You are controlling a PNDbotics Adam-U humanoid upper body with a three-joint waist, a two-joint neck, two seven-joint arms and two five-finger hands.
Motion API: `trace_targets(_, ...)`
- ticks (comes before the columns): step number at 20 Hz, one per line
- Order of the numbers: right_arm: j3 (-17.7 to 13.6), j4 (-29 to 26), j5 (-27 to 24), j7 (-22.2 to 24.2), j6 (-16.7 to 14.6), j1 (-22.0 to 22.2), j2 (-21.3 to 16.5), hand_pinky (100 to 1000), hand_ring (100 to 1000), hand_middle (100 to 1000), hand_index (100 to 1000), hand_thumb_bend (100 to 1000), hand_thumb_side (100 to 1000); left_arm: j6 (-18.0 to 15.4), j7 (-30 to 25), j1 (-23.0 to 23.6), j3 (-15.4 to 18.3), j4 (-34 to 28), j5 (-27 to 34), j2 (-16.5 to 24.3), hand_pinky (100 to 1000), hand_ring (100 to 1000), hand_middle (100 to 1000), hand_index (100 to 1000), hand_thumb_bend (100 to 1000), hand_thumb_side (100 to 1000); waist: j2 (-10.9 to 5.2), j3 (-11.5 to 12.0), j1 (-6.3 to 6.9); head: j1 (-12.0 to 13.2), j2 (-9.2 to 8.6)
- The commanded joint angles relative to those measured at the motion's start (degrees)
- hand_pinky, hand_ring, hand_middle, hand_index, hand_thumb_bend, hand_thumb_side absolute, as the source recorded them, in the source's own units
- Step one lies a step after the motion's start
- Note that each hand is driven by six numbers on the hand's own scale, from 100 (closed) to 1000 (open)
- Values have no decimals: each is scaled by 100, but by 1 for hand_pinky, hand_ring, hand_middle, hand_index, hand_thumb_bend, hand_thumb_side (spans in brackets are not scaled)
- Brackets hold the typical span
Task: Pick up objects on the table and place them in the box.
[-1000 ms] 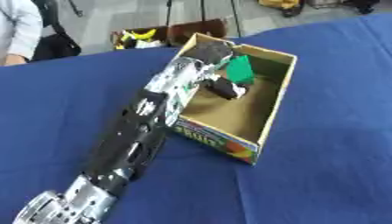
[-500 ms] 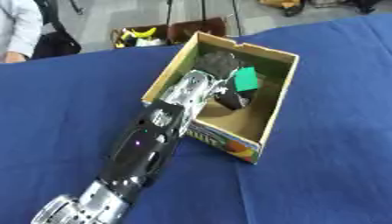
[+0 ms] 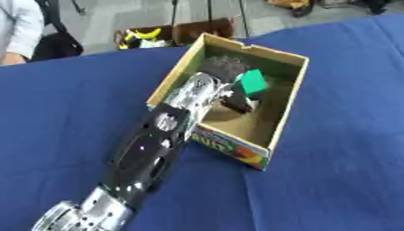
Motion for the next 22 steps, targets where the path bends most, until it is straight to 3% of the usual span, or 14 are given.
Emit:
trace_targets(1, -40, -114, -36, -2, -4, -38, -56, 869, 889, 737, 893, 100, 1000, 46, -305, 0, -18, -35, -189, 33, 580, 791, 992, 1000, 740, 789, -111, 15, -79, -19, 6)
trace_targets(2, -39, -112, -36, 0, -2, -34, -53, 869, 889, 737, 893, 100, 1000, 64, -384, 0, -11, -69, -216, 39, 593, 801, 996, 1000, 801, 798, -114, 18, -85, -29, 6)
trace_targets(3, -38, -110, -37, 2, -1, -27, -46, 869, 889, 737, 893, 100, 1000, 96, -423, -13, 6, -132, -238, 57, 609, 812, 995, 1000, 978, 873, -119, 18, -95, -42, 7)
trace_targets(4, -37, -110, -38, 4, -2, -21, -42, 869, 889, 737, 893, 100, 1000, 137, -407, -24, 28, -218, -243, 81, 602, 814, 997, 1000, 1000, 928, -124, 18, -103, -52, 9)
trace_targets(9, -57, -95, -30, -10, 3, 38, -67, 869, 889, 737, 893, 100, 1000, 303, -53, -85, 55, -864, -103, 318, 562, 792, 963, 1000, 1000, 990, -172, 83, -103, -140, 90)
trace_targets(14, -87, -75, -7, -33, 11, 152, -124, 870, 889, 737, 893, 100, 1000, 180, 292, -205, 109, -1548, 275, 770, 532, 772, 946, 1000, 1000, 1000, -271, 239, -64, -273, 299)
trace_targets(16, -106, -74, 3, -49, 11, 184, -135, 870, 889, 736, 893, 100, 1000, 130, 474, -242, 239, -1848, 456, 965, 505, 752, 924, 1000, 979, 1000, -300, 293, -61, -330, 353)
trace_targets(19, -139, -67, 13, -81, 16, 229, -146, 870, 890, 736, 892, 100, 1000, 133, 742, -222, 510, -2286, 725, 1204, 468, 720, 897, 1000, 752, 1000, -327, 380, -76, -411, 403)
trace_targets(22, -165, -68, 17, -107, 18, 254, -137, 869, 889, 736, 892, 100, 1000, 113, 1005, -24, 833, -2714, 988, 1241, 437, 694, 885, 1000, 691, 1000, -334, 477, -108, -482, 402)
